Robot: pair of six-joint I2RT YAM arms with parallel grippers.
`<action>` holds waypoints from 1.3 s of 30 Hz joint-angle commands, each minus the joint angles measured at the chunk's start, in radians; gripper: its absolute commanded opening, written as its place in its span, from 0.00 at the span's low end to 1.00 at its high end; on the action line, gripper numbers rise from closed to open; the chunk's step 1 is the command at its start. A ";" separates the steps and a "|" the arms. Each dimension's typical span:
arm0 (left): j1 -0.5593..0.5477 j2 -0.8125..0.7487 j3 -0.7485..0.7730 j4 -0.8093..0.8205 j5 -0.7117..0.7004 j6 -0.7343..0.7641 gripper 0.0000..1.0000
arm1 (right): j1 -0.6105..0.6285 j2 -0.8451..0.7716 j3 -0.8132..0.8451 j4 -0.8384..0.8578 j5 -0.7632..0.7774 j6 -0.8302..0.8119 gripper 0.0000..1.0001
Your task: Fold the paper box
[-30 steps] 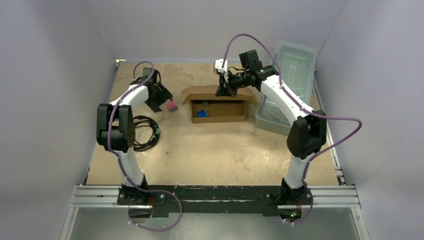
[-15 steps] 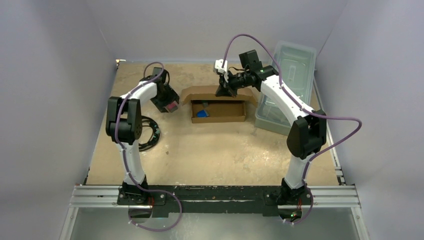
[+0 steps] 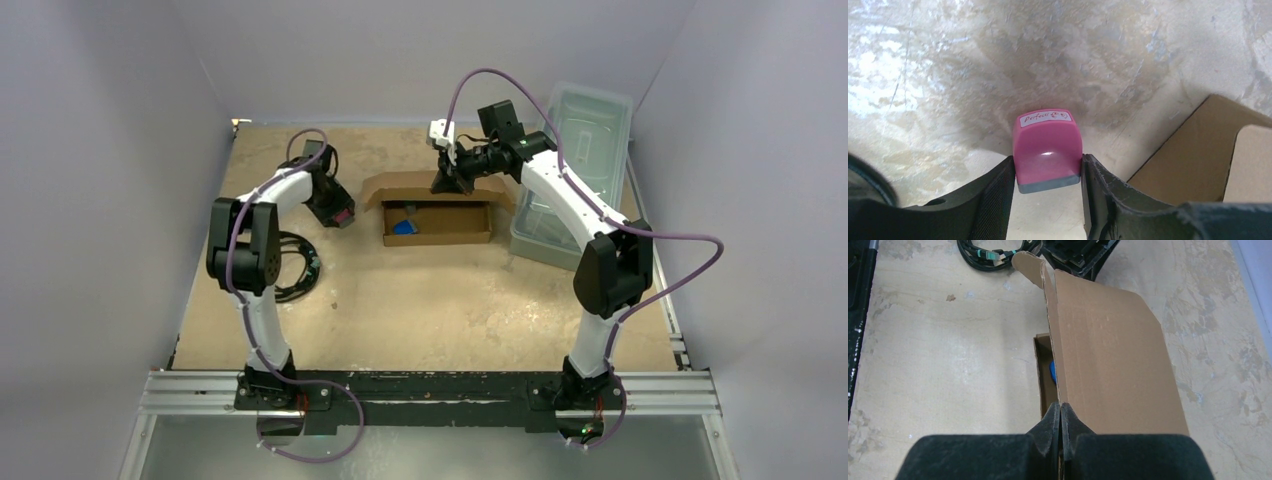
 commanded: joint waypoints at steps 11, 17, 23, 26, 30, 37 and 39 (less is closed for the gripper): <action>0.076 -0.493 -0.680 0.926 0.653 0.007 0.19 | 0.005 -0.034 -0.007 0.003 -0.009 -0.001 0.00; 0.062 -0.387 -0.895 1.630 0.848 -0.302 0.18 | 0.005 -0.041 -0.008 0.003 -0.006 -0.001 0.00; -0.001 -0.265 -0.891 1.924 0.837 -0.441 0.18 | 0.005 -0.036 -0.007 0.003 -0.006 -0.001 0.00; -0.036 -0.181 -0.870 2.043 0.812 -0.525 0.20 | 0.004 -0.035 -0.009 0.003 -0.004 -0.001 0.00; -0.062 -0.074 -0.846 2.166 0.768 -0.619 0.25 | 0.005 -0.034 -0.008 0.003 -0.004 -0.003 0.00; -0.088 -0.078 -0.807 2.012 0.667 -0.551 0.39 | 0.005 -0.033 -0.010 0.002 -0.006 -0.003 0.00; -0.098 -0.113 -0.791 1.897 0.637 -0.490 0.43 | 0.005 -0.033 -0.010 0.002 -0.006 -0.003 0.00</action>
